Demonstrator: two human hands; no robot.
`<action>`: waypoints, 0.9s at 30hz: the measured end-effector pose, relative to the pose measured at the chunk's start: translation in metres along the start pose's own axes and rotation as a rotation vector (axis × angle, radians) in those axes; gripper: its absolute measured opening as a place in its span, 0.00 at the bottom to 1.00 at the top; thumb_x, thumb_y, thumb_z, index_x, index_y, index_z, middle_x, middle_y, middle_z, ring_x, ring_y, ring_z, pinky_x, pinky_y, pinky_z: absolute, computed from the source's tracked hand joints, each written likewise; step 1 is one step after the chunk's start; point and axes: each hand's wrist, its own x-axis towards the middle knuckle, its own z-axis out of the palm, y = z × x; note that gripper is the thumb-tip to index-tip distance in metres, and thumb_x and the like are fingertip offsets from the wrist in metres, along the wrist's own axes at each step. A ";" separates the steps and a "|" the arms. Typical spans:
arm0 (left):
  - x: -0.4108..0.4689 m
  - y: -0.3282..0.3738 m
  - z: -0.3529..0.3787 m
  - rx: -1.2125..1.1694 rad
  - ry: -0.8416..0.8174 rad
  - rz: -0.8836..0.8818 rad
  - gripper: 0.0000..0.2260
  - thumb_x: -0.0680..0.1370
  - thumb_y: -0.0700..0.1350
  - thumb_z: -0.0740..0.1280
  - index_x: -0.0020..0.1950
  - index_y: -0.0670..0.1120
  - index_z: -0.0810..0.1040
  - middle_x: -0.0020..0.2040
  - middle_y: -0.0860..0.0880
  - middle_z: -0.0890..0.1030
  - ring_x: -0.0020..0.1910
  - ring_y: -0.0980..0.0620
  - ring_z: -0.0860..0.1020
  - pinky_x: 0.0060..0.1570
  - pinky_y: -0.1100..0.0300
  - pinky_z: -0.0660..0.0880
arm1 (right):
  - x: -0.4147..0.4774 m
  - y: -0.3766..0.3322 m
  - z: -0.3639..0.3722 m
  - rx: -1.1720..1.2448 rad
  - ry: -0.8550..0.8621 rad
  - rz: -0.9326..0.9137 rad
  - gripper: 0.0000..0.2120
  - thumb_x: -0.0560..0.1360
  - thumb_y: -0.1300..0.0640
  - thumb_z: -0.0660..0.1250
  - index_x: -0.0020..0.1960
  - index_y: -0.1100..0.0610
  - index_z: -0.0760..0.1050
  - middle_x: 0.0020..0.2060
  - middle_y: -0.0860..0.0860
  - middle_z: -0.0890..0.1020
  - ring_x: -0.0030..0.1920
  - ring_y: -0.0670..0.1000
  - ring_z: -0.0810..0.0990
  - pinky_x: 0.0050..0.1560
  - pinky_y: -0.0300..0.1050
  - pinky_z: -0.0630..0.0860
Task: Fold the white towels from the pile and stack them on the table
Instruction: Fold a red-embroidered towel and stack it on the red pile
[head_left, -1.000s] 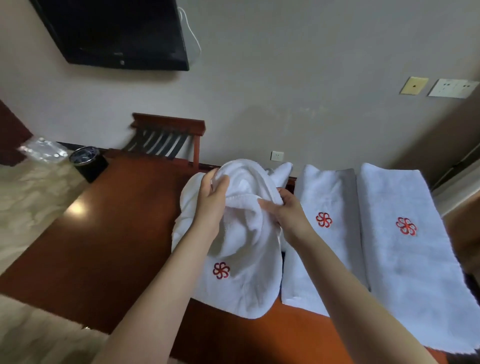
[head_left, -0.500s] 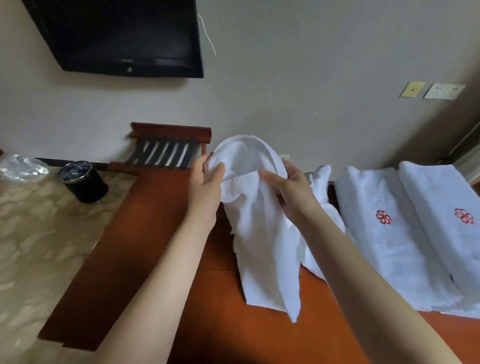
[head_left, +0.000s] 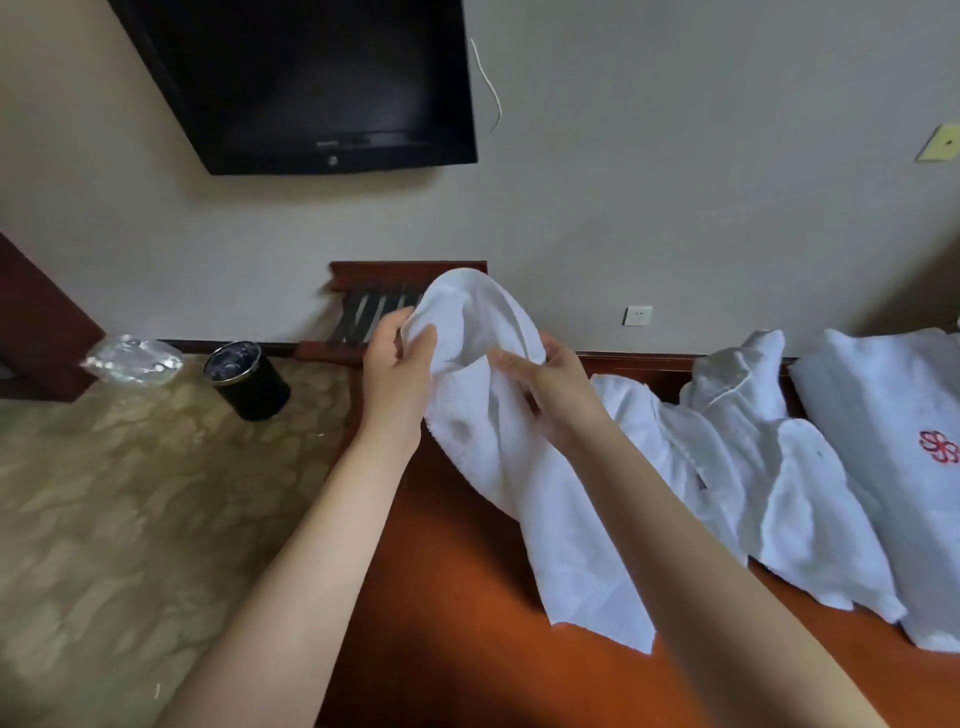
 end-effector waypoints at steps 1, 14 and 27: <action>0.008 -0.001 -0.012 -0.011 -0.027 0.002 0.10 0.76 0.45 0.65 0.54 0.57 0.76 0.55 0.55 0.79 0.56 0.56 0.77 0.52 0.60 0.73 | 0.005 0.001 0.012 -0.010 0.007 0.000 0.19 0.68 0.54 0.74 0.55 0.61 0.77 0.48 0.59 0.83 0.50 0.60 0.83 0.54 0.54 0.78; 0.083 -0.063 -0.161 -0.075 -0.174 -0.102 0.03 0.76 0.54 0.66 0.42 0.59 0.76 0.39 0.61 0.78 0.37 0.71 0.75 0.36 0.72 0.69 | 0.015 0.075 0.154 -0.109 0.206 0.074 0.17 0.67 0.55 0.75 0.54 0.54 0.79 0.43 0.55 0.83 0.42 0.57 0.82 0.41 0.47 0.78; 0.107 -0.124 -0.218 0.215 0.074 -0.215 0.05 0.76 0.43 0.61 0.49 0.47 0.75 0.40 0.55 0.75 0.43 0.52 0.73 0.37 0.62 0.68 | 0.045 0.115 0.176 -0.352 0.149 0.200 0.14 0.70 0.44 0.72 0.48 0.54 0.79 0.39 0.47 0.84 0.40 0.51 0.84 0.39 0.45 0.81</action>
